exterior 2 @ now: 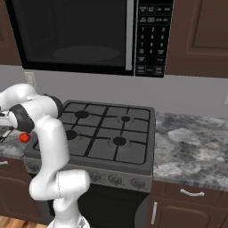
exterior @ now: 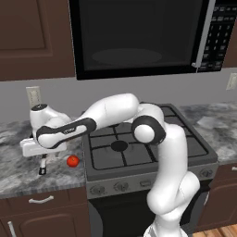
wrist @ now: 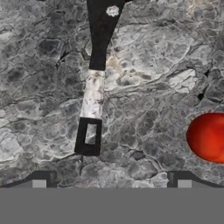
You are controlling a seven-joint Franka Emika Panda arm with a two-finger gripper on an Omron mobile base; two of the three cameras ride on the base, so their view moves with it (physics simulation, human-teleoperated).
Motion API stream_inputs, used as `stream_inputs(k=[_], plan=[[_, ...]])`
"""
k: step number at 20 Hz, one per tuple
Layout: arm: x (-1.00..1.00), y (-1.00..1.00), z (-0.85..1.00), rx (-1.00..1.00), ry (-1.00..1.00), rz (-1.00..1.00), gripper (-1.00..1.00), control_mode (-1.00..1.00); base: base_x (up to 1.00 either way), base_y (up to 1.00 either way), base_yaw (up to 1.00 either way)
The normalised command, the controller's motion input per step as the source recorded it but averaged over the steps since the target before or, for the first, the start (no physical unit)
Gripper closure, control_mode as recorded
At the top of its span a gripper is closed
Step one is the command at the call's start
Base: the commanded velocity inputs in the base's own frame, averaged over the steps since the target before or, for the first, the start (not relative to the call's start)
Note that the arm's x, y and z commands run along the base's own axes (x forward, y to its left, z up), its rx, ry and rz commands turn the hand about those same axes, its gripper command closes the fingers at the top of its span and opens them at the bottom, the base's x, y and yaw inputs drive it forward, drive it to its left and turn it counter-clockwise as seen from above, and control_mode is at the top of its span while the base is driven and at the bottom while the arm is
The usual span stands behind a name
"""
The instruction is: Place the pan on the front left burner on the stove. Then place the tomato and the onion in the pan and turn on the front left burner.
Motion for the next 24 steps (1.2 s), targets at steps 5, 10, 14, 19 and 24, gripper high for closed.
stream_inputs(k=[5, 10, 14, 19, 24], plan=[[0.12, 0.09, -0.24, 0.0, -0.02, 0.0, -1.0, -1.0, 0.0, 0.0, 0.0], [0.11, 0.1, -0.25, 0.0, 0.0, 0.0, -1.0, -1.0, 0.0, 0.0, 0.0], [0.13, 0.13, -0.24, 0.0, -0.01, 0.0, -1.0, -1.0, 0.0, 0.0, 0.0], [0.16, 0.11, -0.2, 0.0, 0.0, 0.0, -1.0, -1.0, 0.0, 0.0, 0.0], [0.17, 0.09, -0.19, 0.0, 0.0, 0.0, -1.0, -1.0, 0.0, 0.0, 0.0]])
